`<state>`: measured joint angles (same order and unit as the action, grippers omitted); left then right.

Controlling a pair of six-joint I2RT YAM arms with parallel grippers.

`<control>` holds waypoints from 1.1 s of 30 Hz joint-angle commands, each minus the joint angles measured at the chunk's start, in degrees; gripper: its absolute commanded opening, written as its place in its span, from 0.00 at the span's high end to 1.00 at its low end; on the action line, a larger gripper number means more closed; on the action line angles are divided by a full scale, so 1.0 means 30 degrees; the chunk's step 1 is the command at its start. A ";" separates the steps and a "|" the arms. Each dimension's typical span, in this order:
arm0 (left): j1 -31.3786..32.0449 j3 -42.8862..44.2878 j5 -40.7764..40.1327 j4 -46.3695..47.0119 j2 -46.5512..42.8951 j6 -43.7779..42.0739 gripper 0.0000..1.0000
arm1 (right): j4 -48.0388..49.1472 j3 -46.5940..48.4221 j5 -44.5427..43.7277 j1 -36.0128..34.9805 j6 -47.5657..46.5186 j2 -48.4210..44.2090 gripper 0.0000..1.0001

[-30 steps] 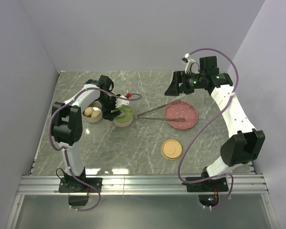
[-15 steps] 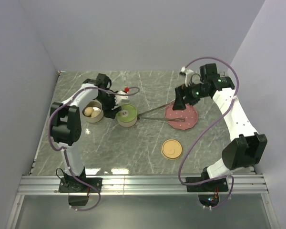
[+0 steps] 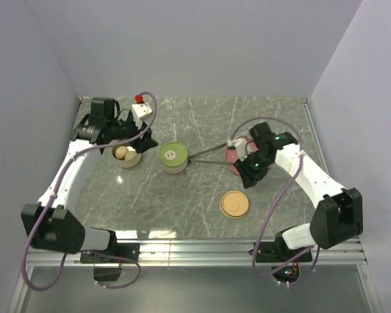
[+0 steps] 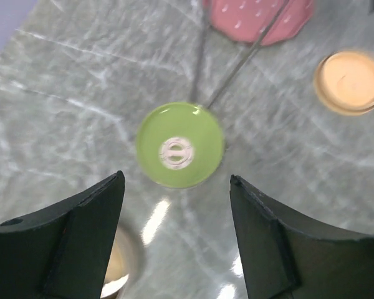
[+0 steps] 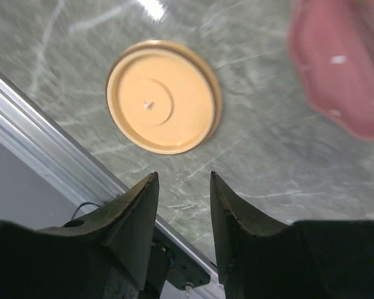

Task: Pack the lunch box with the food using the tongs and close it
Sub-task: Pick up the lid of the lunch box with the right arm

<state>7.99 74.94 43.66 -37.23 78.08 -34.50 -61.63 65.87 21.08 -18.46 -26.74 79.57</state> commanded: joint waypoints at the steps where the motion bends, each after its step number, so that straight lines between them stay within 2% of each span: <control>1: -0.0026 -0.2762 0.2408 0.4314 -0.1883 0.5342 0.26 | 0.2722 -0.1471 -0.2949 -0.1784 0.1237 0.0486 0.55; 4: -0.0026 -0.4056 0.2148 0.5319 -0.3407 0.6256 0.25 | 0.3606 -0.1944 -0.3452 -0.2284 0.1823 0.1569 0.55; 8: -0.0026 -0.4734 0.1326 0.4855 -0.4318 0.5497 0.26 | 0.4776 -0.2033 -0.3949 -0.2928 0.2292 0.2624 0.55; 28: -0.0495 -0.5935 0.1501 0.5203 -0.5227 0.6314 0.25 | 0.7561 -0.3087 -0.4507 -0.3838 0.2264 0.5468 0.57; 32: -0.0583 -0.5995 0.1765 0.5321 -0.5315 0.6607 0.26 | 0.7797 -0.3322 -0.4449 -0.3808 0.2088 0.6024 0.62; 33: -0.0612 -0.5994 0.1765 0.5292 -0.5344 0.6666 0.26 | 0.7798 -0.3438 -0.4362 -0.3837 0.2059 0.6083 0.67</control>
<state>6.55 57.32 46.81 -23.55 63.61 -16.08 -41.60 57.21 9.28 -29.67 -20.23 95.92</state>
